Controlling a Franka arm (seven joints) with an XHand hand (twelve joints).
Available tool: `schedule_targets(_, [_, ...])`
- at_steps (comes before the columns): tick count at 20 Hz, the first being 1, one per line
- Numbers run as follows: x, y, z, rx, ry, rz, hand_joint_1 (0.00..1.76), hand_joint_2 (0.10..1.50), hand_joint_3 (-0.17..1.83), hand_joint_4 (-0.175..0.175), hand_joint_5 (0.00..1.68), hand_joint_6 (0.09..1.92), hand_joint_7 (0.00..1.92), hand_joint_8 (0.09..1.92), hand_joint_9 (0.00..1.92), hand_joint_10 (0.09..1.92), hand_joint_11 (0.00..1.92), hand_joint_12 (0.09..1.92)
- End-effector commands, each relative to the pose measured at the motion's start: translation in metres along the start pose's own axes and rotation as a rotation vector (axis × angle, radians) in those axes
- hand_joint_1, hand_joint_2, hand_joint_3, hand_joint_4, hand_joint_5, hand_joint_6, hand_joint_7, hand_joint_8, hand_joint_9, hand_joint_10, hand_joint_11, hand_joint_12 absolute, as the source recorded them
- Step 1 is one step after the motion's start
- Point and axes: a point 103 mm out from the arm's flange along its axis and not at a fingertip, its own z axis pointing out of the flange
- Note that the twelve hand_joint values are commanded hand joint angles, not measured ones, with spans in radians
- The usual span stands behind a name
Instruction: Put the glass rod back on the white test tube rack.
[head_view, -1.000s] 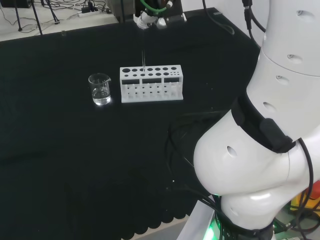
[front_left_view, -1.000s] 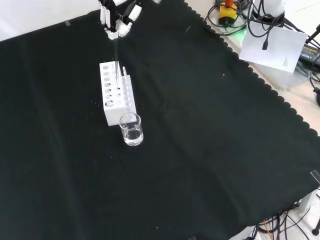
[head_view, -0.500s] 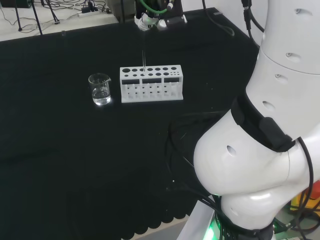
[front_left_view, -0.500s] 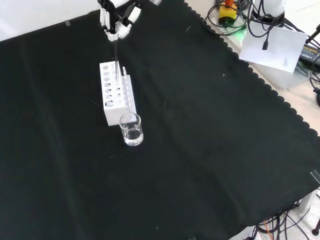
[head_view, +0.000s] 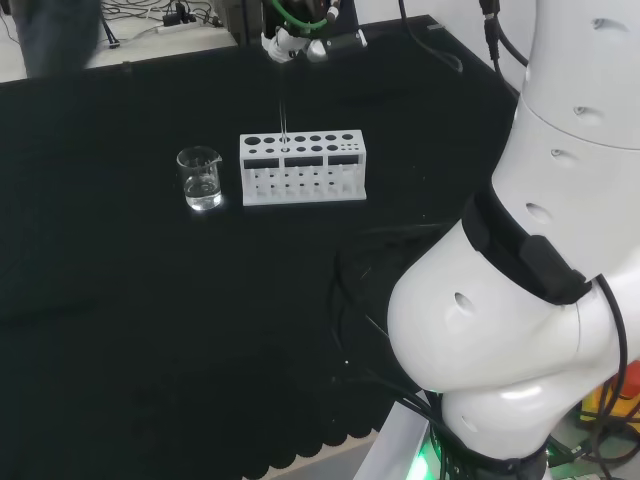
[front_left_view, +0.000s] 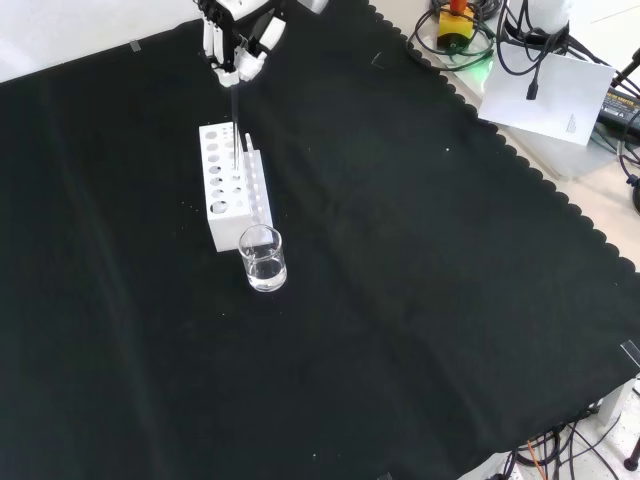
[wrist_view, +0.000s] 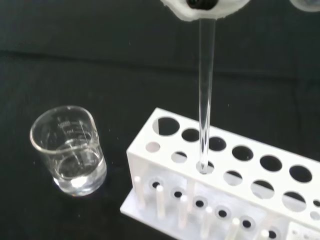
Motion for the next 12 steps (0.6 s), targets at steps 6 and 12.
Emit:
schedule_targets(6, [-0.001,0.006,0.04,0.057,-0.002,-0.007,1.33,1.04,-0.17,-0.175,1.47,0.09,1.34,0.68,1.71,0.47,1.73,0.32])
schedule_targets(12, [0.002,0.019,0.058,0.08,-0.011,-0.017,1.33,1.04,-0.17,-0.175,1.47,0.09,1.34,0.69,1.71,0.46,1.73,0.32])
